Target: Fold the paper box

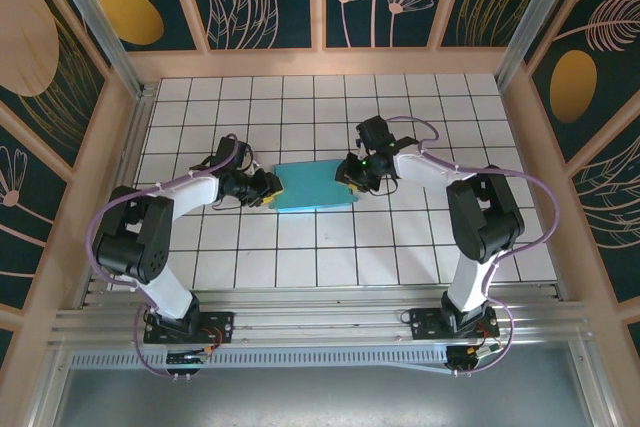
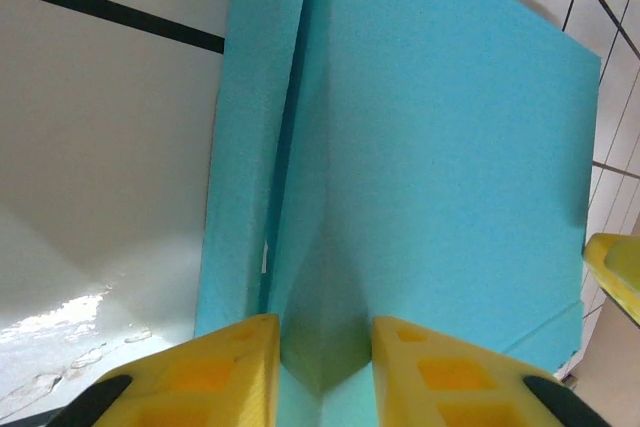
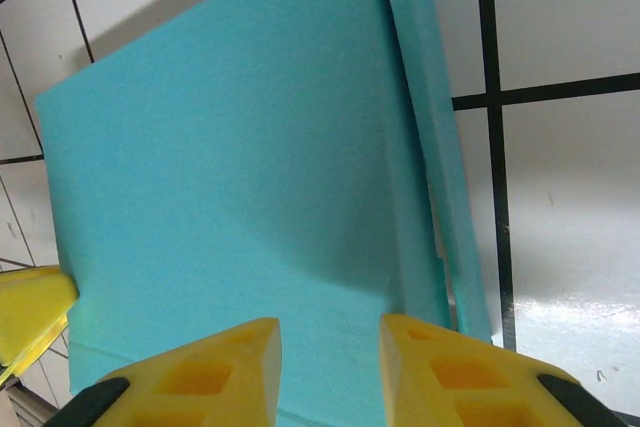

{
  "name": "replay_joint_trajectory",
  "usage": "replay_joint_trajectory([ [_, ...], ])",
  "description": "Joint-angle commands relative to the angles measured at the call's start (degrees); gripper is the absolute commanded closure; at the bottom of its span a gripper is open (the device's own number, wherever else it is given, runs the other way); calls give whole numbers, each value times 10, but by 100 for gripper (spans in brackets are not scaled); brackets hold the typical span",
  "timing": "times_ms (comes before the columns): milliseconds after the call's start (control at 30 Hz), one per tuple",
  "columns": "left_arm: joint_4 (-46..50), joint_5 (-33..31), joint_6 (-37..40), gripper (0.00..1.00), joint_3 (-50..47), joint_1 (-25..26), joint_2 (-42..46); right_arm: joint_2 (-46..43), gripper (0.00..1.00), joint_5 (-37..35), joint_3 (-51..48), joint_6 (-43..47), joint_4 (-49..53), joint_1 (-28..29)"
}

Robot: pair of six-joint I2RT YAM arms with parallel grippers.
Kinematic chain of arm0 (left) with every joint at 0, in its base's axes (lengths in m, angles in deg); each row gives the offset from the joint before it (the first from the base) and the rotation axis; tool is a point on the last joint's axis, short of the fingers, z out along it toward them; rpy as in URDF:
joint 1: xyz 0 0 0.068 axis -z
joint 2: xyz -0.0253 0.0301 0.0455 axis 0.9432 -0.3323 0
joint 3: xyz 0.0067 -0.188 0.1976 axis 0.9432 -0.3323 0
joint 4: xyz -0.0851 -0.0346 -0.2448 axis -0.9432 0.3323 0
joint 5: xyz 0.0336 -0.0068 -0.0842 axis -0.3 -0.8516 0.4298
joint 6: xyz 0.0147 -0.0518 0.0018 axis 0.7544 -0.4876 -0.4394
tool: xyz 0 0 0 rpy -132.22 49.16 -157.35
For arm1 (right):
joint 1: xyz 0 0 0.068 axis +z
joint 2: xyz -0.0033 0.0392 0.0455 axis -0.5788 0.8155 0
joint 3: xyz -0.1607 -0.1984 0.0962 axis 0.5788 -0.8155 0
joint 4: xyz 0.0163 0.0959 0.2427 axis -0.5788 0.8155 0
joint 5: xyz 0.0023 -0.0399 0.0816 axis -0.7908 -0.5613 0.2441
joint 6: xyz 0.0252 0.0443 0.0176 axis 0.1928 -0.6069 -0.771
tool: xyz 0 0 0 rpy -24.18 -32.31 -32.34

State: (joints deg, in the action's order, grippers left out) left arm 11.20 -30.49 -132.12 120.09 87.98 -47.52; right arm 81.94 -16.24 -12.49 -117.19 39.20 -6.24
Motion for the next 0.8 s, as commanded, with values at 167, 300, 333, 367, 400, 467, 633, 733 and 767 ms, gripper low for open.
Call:
replay_joint_trajectory([
  [167,-10,7,-9,77,8,1,-16,9,68,-7,-3,3,-4,7],
  [300,-11,4,-7,78,7,1,-19,14,68,-29,-6,7,3,8],
  [333,-10,1,-7,78,6,1,-19,16,68,-32,-8,8,3,8],
  [367,-9,-1,-6,79,3,0,-19,19,68,-33,-12,9,0,8],
  [400,-9,-4,-6,79,1,1,-19,22,68,-33,-17,9,-6,8],
  [467,-6,-6,-6,80,0,1,-19,27,68,-28,-21,5,-12,8],
  [633,15,-11,-1,77,15,1,-8,21,68,-15,-2,0,-6,8],
  [733,37,-22,6,73,32,1,7,-1,67,-25,20,4,10,6],
  [767,46,-27,7,72,39,1,13,-9,67,-29,26,5,14,5],
])
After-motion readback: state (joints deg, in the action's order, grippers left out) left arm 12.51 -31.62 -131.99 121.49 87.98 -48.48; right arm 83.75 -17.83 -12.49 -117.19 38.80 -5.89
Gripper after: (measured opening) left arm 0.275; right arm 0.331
